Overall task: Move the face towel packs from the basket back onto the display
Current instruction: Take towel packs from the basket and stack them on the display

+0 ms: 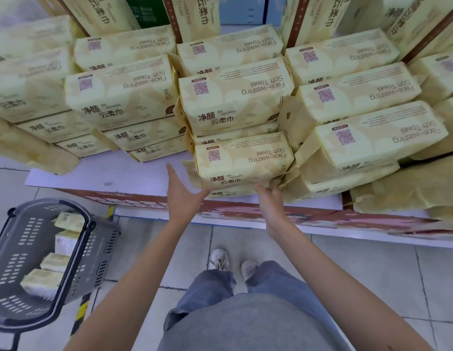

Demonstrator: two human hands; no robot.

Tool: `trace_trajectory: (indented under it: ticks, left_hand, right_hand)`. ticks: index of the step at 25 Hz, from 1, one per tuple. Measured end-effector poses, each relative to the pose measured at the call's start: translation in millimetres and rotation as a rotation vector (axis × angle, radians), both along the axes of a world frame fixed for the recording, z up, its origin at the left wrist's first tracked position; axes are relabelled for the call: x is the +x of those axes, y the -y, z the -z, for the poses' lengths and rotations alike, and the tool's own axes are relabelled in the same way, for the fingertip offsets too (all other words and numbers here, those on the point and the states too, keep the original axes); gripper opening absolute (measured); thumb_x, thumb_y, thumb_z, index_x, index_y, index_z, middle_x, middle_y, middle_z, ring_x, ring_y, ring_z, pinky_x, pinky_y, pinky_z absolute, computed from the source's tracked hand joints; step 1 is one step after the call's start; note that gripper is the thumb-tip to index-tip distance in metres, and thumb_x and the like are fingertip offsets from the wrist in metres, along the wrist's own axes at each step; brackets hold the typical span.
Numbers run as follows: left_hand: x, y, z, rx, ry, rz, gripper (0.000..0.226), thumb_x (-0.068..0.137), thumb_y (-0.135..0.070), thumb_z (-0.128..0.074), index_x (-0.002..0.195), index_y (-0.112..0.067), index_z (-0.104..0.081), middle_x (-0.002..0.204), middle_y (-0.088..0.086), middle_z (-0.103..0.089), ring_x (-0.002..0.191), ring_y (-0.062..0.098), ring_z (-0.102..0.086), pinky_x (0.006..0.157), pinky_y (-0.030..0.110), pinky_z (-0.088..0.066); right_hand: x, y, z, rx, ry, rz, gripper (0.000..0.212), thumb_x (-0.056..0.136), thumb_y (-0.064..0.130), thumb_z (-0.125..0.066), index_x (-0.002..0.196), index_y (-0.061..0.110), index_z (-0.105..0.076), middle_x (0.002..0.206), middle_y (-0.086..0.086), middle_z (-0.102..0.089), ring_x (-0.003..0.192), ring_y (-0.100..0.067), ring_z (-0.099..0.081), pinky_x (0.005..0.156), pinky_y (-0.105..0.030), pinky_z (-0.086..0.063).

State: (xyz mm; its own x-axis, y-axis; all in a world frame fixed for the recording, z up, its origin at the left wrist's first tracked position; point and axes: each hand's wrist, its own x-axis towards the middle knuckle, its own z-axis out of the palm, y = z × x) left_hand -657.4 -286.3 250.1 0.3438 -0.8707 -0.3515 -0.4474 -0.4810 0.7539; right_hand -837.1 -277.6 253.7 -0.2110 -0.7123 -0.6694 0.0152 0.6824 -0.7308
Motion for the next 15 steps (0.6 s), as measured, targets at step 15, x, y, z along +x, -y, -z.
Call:
trace_trajectory:
  ticks: [15]
  left_hand:
    - [-32.4, -224.9, 11.7, 0.135, -0.271, -0.510, 0.035, 0.090, -0.014, -0.059, 0.124, -0.009, -0.057, 0.115, 0.008, -0.062, 0.099, 0.019, -0.059, 0.084, 0.024, -0.040]
  right_hand:
    - [-29.2, -89.5, 37.2, -0.062, -0.337, -1.145, 0.034, 0.091, 0.020, -0.053, 0.123, 0.009, -0.052, 0.119, -0.012, -0.060, 0.092, -0.016, -0.053, 0.078, -0.023, -0.035]
